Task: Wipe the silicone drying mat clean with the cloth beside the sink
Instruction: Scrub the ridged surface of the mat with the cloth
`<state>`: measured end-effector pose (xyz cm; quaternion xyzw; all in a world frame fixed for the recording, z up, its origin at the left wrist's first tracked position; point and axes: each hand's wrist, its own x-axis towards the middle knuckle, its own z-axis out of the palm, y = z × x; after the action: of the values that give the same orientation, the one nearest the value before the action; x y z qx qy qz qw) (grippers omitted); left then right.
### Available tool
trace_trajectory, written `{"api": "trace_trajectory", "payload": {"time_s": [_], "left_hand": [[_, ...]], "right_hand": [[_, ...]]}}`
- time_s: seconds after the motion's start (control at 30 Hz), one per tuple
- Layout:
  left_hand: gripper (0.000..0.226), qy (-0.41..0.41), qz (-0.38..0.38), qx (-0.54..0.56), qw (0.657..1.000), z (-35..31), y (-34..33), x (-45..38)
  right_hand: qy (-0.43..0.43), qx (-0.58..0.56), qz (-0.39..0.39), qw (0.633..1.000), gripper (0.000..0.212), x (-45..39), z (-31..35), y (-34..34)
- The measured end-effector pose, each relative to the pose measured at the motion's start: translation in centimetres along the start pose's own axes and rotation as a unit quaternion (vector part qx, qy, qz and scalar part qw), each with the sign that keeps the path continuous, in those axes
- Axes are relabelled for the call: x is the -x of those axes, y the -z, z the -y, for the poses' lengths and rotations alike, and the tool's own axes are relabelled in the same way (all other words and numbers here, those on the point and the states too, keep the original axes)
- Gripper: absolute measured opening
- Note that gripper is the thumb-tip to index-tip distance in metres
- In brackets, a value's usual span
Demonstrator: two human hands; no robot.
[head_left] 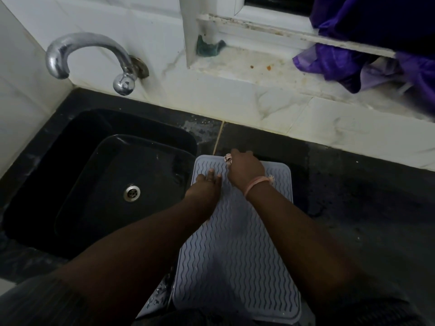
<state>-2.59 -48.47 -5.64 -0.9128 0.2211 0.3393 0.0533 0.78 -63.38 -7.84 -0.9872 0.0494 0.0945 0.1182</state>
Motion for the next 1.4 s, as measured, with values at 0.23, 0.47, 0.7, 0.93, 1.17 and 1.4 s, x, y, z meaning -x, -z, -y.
{"api": "trace_trajectory", "payload": {"time_s": [0.23,0.47,0.7,0.93,1.17,1.4], "left_hand": [[0.130,0.000,-0.004,-0.008,1.000,0.0,0.0,0.3],[0.129,0.005,-0.003,-0.015,1.000,0.0,-0.3,-0.2],[0.127,0.000,-0.012,-0.003,1.000,0.1,-0.2,-0.2],[0.128,-0.005,-0.015,-0.007,1.000,0.2,-0.2,0.1],[0.131,-0.002,-0.005,-0.027,1.000,0.0,0.1,-0.2],[0.119,0.009,-0.021,-0.006,1.000,-0.3,0.0,0.0]], "right_hand": [[-0.010,-0.024,0.005,1.000,0.033,4.5,0.7,-0.5],[-0.024,-0.053,0.014,0.998,0.040,14.6,1.2,-3.5],[-0.017,-0.093,-0.033,0.995,0.046,12.7,-0.3,-4.3],[-0.039,-0.081,-0.085,0.992,0.040,2.9,-0.9,-2.6],[-0.078,-0.074,-0.061,0.992,0.041,3.0,-0.1,-3.0],[-0.055,-0.086,-0.010,0.995,0.035,10.0,0.0,-2.3]]}}
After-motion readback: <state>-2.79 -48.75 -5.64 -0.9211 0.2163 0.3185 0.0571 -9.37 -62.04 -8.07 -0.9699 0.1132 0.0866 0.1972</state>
